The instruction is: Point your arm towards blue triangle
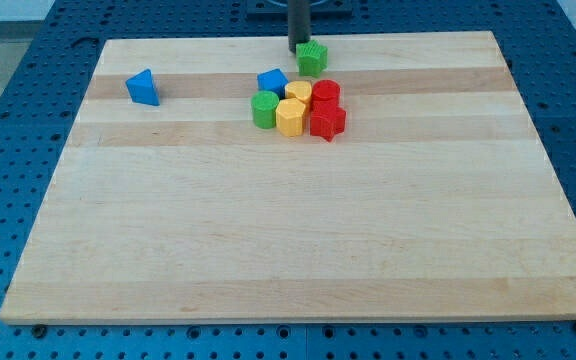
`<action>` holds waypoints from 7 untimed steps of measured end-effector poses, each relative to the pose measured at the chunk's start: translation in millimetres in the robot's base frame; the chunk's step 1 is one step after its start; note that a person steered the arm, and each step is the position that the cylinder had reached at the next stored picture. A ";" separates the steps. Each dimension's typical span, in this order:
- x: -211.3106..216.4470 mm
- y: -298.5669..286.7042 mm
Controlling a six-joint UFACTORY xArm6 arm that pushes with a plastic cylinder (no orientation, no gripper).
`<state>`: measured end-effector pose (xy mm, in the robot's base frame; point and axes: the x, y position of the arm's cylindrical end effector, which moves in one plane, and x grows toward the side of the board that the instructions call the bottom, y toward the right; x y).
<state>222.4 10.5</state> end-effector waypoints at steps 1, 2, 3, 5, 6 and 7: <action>21.3 17.1; 39.6 18.9; 39.5 21.2; 8.4 -26.9; 5.4 -110.6; 4.6 -202.7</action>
<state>227.0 -192.2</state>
